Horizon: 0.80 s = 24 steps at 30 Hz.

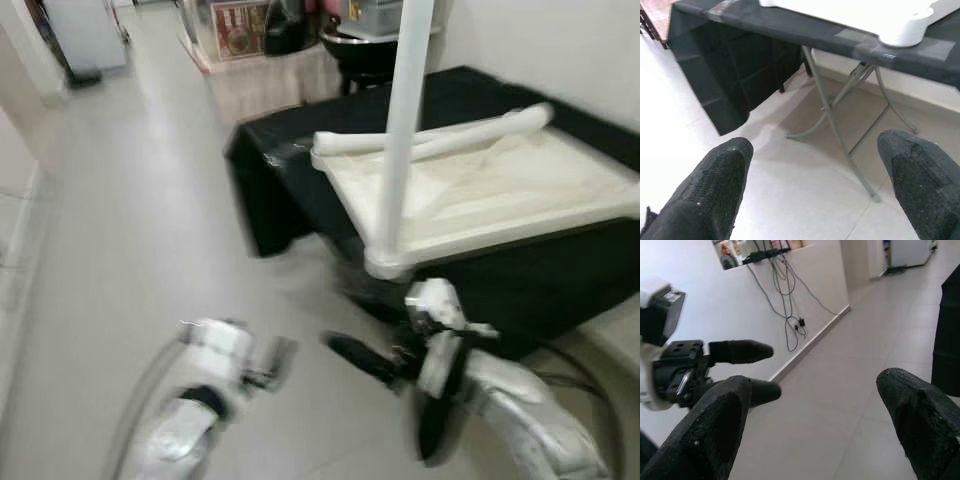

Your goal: Building children table

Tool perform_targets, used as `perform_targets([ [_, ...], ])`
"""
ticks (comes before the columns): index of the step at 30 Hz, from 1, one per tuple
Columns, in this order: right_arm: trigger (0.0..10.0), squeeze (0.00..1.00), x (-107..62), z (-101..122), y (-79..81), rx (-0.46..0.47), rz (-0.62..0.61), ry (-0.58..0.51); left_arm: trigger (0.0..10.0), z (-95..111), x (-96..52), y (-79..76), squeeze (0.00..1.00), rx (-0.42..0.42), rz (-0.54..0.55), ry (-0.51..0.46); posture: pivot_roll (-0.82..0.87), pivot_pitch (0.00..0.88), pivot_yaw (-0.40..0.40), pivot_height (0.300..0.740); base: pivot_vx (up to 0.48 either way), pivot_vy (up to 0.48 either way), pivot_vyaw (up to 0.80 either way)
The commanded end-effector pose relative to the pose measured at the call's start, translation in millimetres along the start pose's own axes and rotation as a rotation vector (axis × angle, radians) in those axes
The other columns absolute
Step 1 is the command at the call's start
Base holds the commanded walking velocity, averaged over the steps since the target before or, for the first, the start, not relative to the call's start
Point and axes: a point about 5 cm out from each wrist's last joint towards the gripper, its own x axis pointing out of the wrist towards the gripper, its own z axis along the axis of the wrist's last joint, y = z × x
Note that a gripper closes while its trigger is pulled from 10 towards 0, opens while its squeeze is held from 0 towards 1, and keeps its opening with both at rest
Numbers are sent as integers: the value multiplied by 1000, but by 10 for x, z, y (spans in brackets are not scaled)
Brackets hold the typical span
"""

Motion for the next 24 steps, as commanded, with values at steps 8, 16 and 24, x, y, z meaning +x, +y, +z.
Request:
perform_targets([
  [8, 10000, 0, 249, -110, -38, -44, -310, 14, 10000, -25, -35, 64, 0, 33, 45, -2, -10, 82, 23, 740, 0, 450, 0],
  [16, 10000, 0, 245, -123, -136, -50, -427, 22, 10000, -7, -66, 73, 0, 1, 78, -18, 1, 87, 23, 740, 0, 60, 0],
  [24, 10000, 0, 324, -118, -128, -29, -425, -3, 10000, 23, 29, 85, 0, -8, 69, -37, 18, 91, 15, 740, 126, 0, 263],
])
